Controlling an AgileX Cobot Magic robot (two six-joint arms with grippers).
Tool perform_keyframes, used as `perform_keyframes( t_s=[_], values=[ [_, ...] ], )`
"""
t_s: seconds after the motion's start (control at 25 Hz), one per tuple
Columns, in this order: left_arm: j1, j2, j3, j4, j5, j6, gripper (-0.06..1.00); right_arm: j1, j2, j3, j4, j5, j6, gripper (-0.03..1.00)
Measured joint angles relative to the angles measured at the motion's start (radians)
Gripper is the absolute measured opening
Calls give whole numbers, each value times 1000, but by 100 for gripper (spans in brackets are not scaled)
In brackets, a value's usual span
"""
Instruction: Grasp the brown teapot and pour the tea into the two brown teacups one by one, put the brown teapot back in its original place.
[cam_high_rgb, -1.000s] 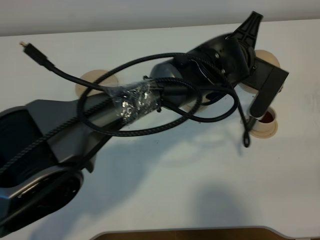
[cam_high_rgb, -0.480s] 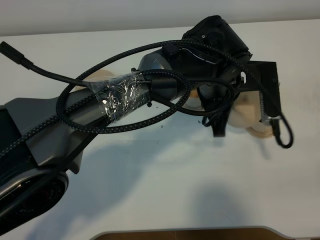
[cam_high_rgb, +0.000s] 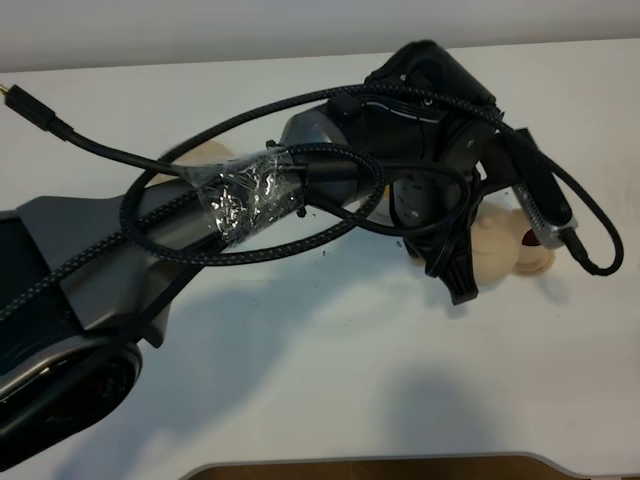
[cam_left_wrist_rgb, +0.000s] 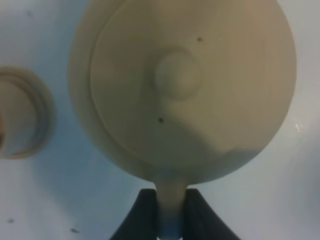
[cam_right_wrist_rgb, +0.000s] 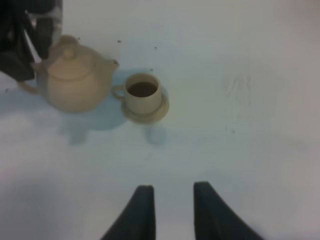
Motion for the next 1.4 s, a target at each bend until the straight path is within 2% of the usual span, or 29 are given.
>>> perform_keyframes(
  t_s=[0.24, 0.44, 0.72, 1.0, 1.12, 1.4],
  values=[
    [0, -3, 22, -10, -38, 9, 11, 0, 0, 0, 0, 0, 0, 22],
    [19, -80, 22, 45, -19, 13, 11, 0, 0, 0, 0, 0, 0, 22],
    [115, -171, 22, 58, 105, 26, 11, 0, 0, 0, 0, 0, 0, 22],
    [231, -176, 40, 47, 118, 51, 11, 0, 0, 0, 0, 0, 0, 22],
    [274, -180, 105, 33, 107, 56, 11, 0, 0, 0, 0, 0, 0, 22],
    [398, -180, 263, 7, -45, 75, 11, 0, 0, 0, 0, 0, 0, 22]
  ],
)
